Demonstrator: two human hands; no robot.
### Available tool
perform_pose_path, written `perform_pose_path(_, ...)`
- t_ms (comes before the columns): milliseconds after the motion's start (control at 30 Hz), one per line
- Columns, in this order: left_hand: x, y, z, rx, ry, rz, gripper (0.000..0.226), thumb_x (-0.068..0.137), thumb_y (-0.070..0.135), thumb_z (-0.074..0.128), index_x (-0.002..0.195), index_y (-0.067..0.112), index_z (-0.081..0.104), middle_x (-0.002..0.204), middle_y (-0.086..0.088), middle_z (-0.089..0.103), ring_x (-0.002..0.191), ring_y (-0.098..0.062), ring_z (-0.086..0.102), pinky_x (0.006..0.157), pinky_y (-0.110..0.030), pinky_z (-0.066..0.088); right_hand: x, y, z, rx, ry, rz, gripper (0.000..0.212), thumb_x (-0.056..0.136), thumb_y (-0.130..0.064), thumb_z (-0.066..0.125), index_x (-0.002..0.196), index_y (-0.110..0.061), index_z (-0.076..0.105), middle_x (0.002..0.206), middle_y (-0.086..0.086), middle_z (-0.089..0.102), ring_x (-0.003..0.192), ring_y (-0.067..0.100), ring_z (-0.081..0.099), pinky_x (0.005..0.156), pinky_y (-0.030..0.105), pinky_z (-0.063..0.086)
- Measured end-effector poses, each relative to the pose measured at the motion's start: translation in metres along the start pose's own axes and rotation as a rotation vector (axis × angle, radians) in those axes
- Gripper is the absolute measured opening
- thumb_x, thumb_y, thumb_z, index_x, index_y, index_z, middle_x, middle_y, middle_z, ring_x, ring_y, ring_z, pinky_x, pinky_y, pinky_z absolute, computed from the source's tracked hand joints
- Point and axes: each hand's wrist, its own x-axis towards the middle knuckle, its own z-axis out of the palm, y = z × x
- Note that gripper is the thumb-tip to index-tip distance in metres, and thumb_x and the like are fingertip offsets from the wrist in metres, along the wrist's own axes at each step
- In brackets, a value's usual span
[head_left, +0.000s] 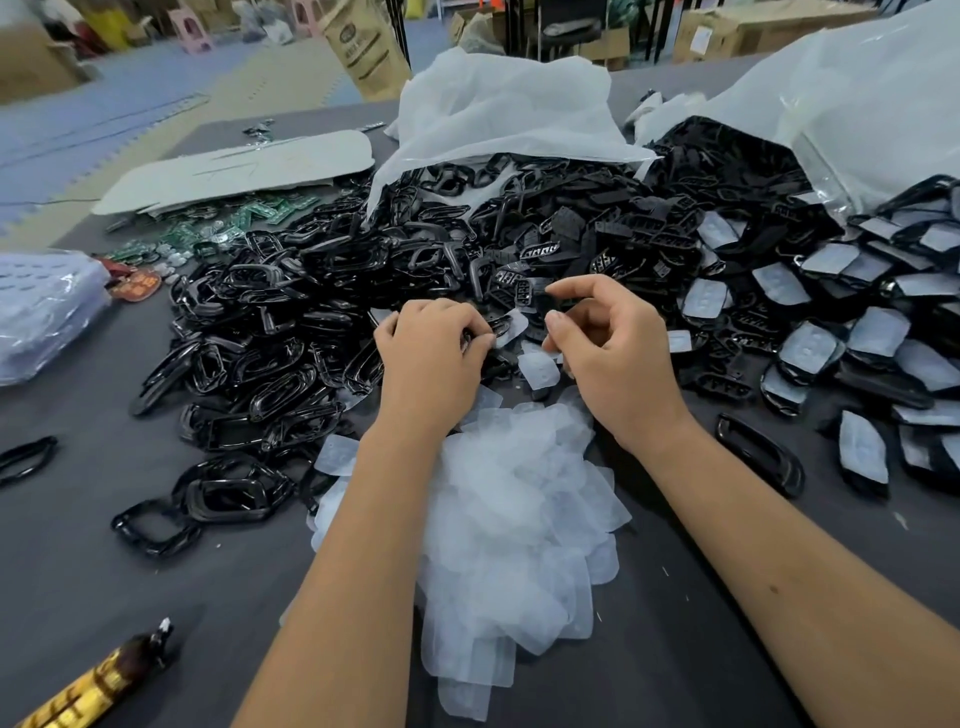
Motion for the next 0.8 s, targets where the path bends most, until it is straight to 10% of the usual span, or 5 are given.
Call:
perform_pose_path(167, -0.002, 0.004, -0.001, -0.057, 0.122, 0.045, 0.006, 0.097, 0.025, 0.067, 0.091, 0.027, 0.070, 0.100, 0.014, 0.066, 0.121, -0.016, 0.051, 0.119, -0.054, 0.019, 0.000, 0.002, 0.000, 0.062, -0.020, -0.009, 0.019, 0.094, -0.012, 0.069, 0.112, -0.018, 0.069, 0.073, 0.003, 0.073, 0.063, 0.014, 0.067, 0.061, 0.030, 0.050)
perform_pose_path(300, 0.001, 0.003, -0.008, -0.293, 0.283, 0.078, 0.007, 0.089, 0.017, 0.077, 0.094, 0.020, 0.074, 0.103, 0.007, 0.064, 0.102, -0.013, 0.058, 0.092, -0.042, 0.049, 0.000, 0.001, -0.001, 0.115, -0.031, -0.014, 0.020, 0.094, -0.009, 0.069, 0.113, -0.015, 0.068, 0.071, 0.002, 0.070, 0.074, 0.023, 0.074, 0.065, 0.039, 0.056)
perform_pose_path(533, 0.003, 0.000, -0.031, -0.462, 0.394, -0.079, 0.029, 0.084, 0.004, 0.077, 0.098, 0.029, 0.071, 0.085, 0.014, 0.069, 0.073, -0.004, 0.065, 0.069, -0.020, 0.053, -0.003, -0.002, -0.003, 0.202, -0.146, -0.014, 0.025, 0.093, -0.006, 0.075, 0.117, -0.010, 0.065, 0.076, 0.006, 0.075, 0.054, 0.019, 0.062, 0.055, 0.026, 0.050)
perform_pose_path(800, 0.004, 0.011, -0.054, -0.237, 0.451, -0.071, 0.030, 0.085, -0.003, 0.065, 0.104, 0.016, 0.080, 0.095, 0.003, 0.076, 0.089, -0.011, 0.072, 0.092, -0.034, 0.058, -0.003, -0.002, -0.001, 0.208, -0.085, 0.015, 0.008, 0.092, -0.004, 0.076, 0.088, -0.008, 0.070, 0.072, 0.007, 0.076, 0.051, 0.011, 0.062, 0.051, 0.021, 0.049)
